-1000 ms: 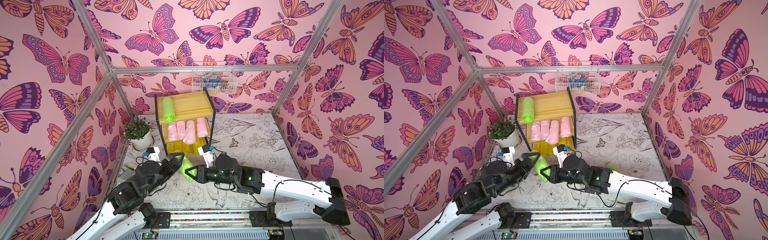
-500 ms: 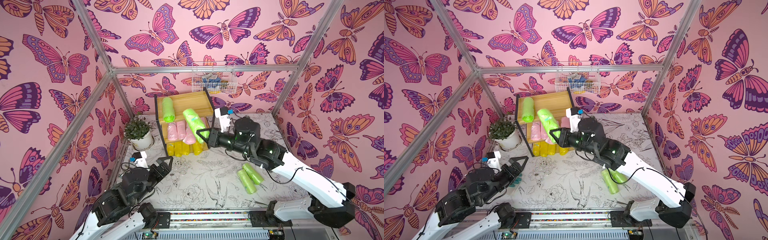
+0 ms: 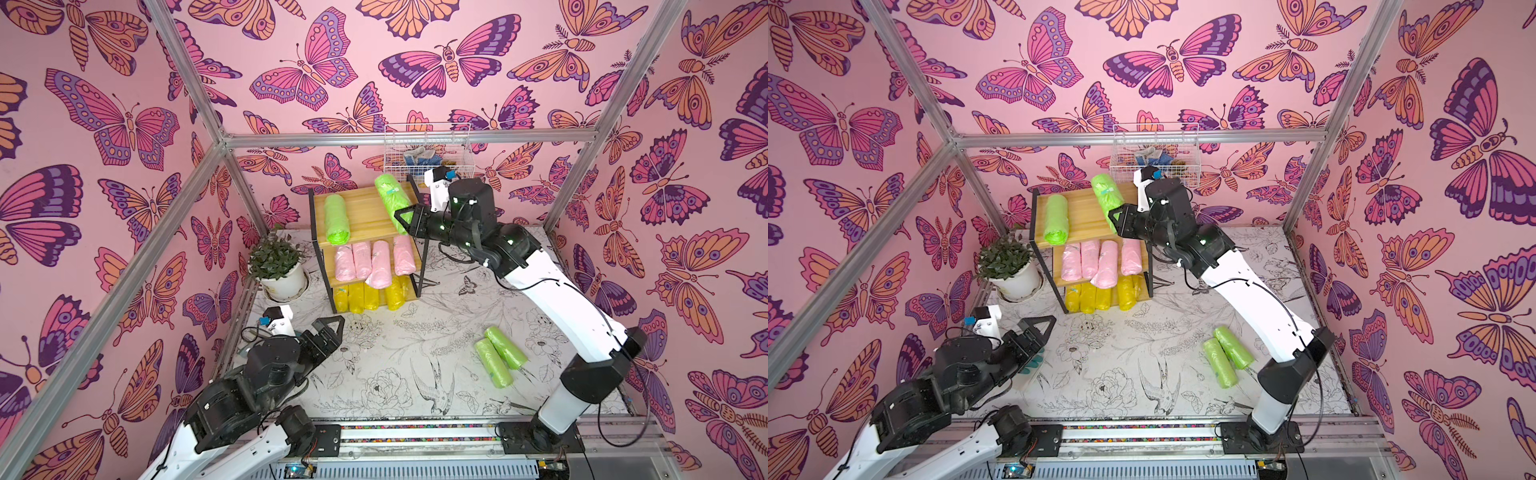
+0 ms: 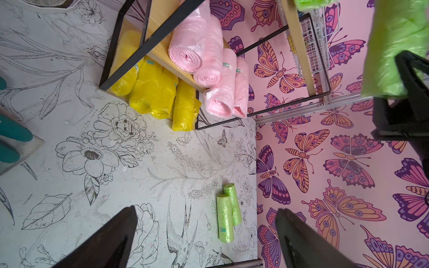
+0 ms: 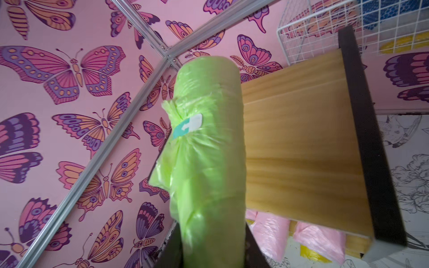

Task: Sort the rolls of trash bags by color and place them on the shelf
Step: Place the roll of trash bags on the shelf.

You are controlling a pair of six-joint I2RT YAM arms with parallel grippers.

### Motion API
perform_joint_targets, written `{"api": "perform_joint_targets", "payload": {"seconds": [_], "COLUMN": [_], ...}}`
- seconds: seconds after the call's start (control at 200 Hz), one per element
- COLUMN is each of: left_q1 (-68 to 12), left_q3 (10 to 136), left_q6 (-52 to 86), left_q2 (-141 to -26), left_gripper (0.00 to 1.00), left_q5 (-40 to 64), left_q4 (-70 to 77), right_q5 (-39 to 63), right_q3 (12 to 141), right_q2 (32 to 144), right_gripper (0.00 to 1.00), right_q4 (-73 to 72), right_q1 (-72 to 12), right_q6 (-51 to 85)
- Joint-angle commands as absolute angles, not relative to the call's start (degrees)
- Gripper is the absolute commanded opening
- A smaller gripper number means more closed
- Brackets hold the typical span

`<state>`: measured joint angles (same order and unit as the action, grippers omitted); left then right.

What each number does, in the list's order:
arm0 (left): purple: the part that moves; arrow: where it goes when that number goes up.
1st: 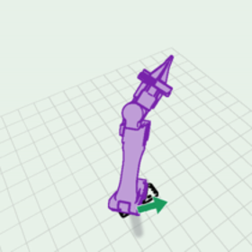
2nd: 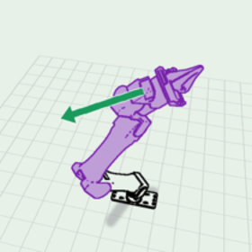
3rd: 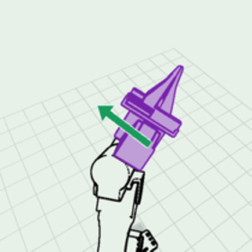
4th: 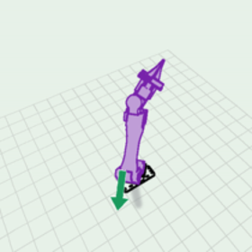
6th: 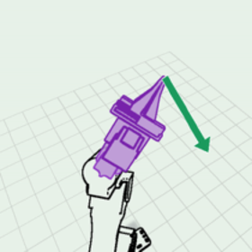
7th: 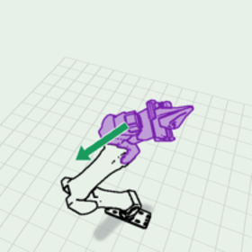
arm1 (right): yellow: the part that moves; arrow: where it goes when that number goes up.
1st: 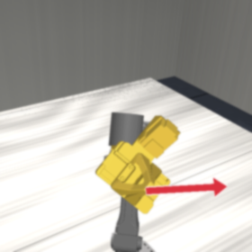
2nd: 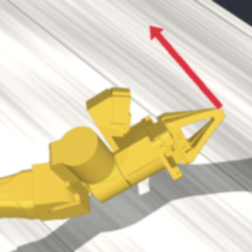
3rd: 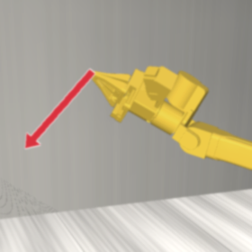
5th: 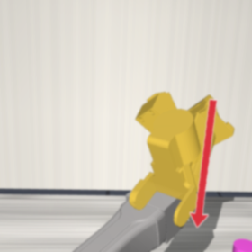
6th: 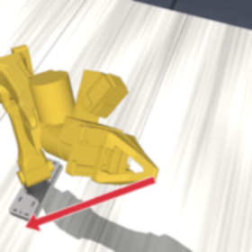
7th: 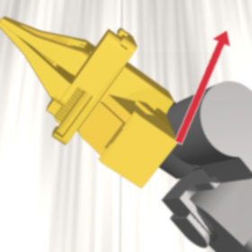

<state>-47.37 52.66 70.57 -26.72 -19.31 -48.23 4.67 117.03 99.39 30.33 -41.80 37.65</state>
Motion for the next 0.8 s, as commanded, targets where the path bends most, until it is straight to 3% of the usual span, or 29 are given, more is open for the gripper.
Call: {"api": "perform_joint_targets", "payload": {"seconds": [0.0, 0.371, 0.431, 0.521, 0.596, 0.796], "left_q1": [-47.4, -47.4, -47.4, -47.4, -47.4, -47.4], "left_q3": [51.6, 51.6, 51.5, 51.4, 51.3, 51.4], "left_q6": [69.5, 69.4, 69.5, 69.5, 69.6, 69.5], "left_q2": [-26.5, -27.1, -27.2, -27.2, -27.3, -27.5], "left_gripper": [0.98, 0.99, 0.98, 0.99, 0.99, 0.99], "left_q5": [-20.2, -20.3, -20.3, -20.4, -20.4, -20.0], "left_q4": [-49.6, -50.2, -50.3, -50.3, -50.4, -50.6], "right_q5": [5.5, 4.4, 4.2, 4.9, 5.1, 5.9], "right_q3": [119.6, 119.8, 119.8, 119.7, 119.8, 119.5], "right_q2": [101.1, 104.3, 104.4, 104.4, 104.2, 103.3], "right_gripper": [0.0, 0.01, 0.1, 0.36, 0.5, 0.66], "right_q4": [31.2, 26.7, 26.4, 26.1, 26.1, 25.2], "right_q1": [-40.3, -37.0, -36.8, -36.7, -36.7, -36.4], "right_q6": [36.0, 37.3, 37.4, 37.2, 37.0, 37.4]}}
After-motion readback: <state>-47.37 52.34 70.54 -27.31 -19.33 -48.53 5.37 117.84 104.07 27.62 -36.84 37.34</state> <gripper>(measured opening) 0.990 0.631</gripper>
